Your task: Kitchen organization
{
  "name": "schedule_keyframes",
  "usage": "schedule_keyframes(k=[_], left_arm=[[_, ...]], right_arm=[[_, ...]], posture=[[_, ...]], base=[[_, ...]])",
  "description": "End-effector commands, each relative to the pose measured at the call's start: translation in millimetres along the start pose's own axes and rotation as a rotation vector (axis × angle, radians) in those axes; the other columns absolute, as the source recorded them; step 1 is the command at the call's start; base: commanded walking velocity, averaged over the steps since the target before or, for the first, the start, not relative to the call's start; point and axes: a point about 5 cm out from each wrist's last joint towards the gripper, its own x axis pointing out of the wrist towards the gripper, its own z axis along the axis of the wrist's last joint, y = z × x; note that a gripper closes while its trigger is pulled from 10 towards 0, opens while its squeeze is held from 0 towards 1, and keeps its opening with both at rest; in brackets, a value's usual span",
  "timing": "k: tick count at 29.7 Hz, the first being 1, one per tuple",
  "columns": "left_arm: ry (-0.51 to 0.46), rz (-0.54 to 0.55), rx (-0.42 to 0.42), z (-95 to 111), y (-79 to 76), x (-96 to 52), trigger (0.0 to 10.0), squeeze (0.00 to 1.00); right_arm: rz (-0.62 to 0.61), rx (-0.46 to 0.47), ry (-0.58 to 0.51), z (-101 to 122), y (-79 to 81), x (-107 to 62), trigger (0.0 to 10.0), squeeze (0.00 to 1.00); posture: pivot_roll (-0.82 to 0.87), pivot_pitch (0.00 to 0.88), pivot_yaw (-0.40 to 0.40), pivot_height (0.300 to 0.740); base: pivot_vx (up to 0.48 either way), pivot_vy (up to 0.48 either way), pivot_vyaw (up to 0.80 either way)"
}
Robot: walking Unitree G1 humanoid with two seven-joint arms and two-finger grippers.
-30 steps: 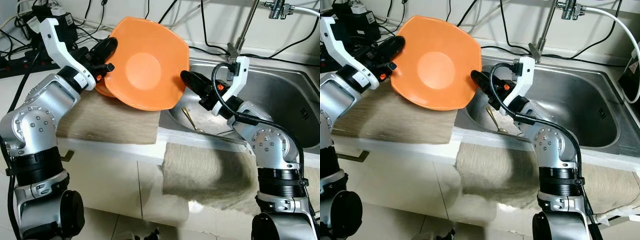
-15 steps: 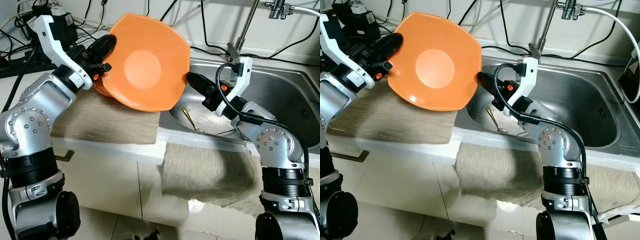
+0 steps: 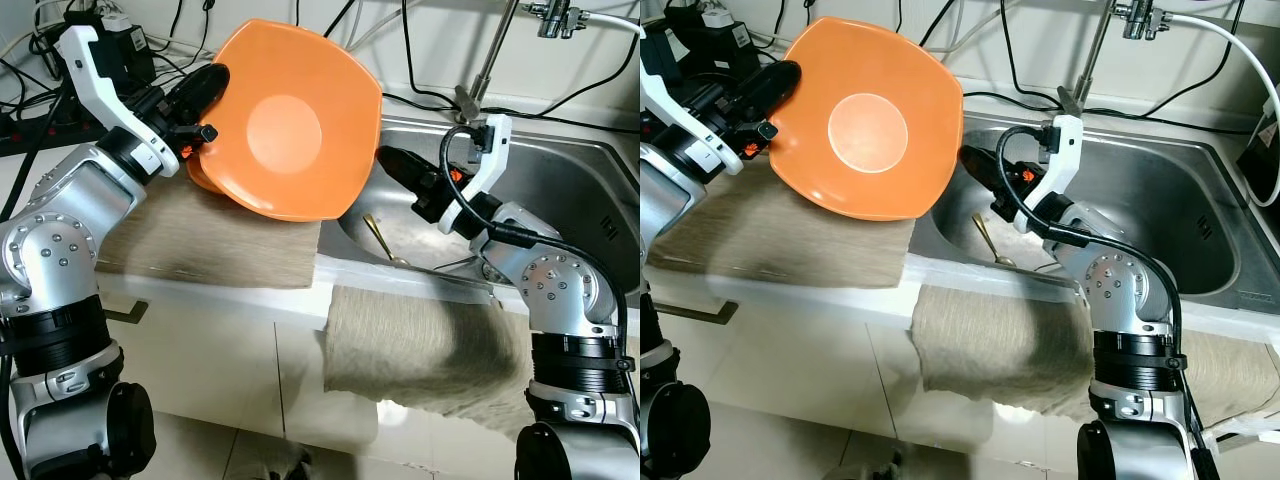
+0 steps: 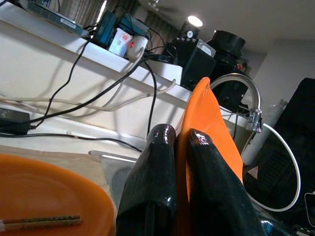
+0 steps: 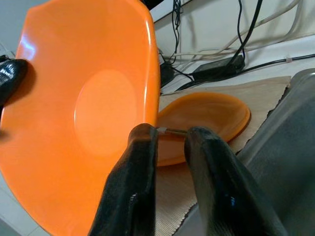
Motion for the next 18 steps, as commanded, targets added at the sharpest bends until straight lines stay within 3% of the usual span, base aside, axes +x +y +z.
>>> schedule_keyframes(k=[1,11,16,17,18], left_arm=[[-0.036,-0.125,0.002,5,-17.8,2.4,0.0,0.00],[-0.031,-0.136,-0.010,4,-16.9,3.3,0.0,0.00],[-0.021,-0.094,-0.010,-1,-9.0,3.5,0.0,0.00],[-0.022,-0.088,-0.013,-1,-7.1,3.1,0.0,0.00],[-0.022,-0.088,-0.013,-1,-7.1,3.1,0.0,0.00]], right_arm=[[0.025,0.012,0.005,5,4.5,4.0,10.0,1.00],[0.112,0.034,-0.049,16,13.7,3.4,10.0,1.00],[0.167,0.034,-0.049,16,20.9,2.4,10.0,1.00],[0.165,0.027,-0.046,16,20.4,2.0,10.0,0.91],[0.165,0.027,-0.046,16,20.4,2.0,10.0,0.91]], posture=[[-0.02,0.000,-0.042,0.740],[-0.02,0.000,-0.038,0.740],[-0.02,0.000,-0.040,0.740],[-0.02,0.000,-0.040,0.740],[-0.02,0.000,-0.040,0.740]], base=[[0.000,0.000,0.00],[0.000,0.000,0.00],[0.000,0.000,0.00],[0.000,0.000,0.00],[0.000,0.000,0.00]])
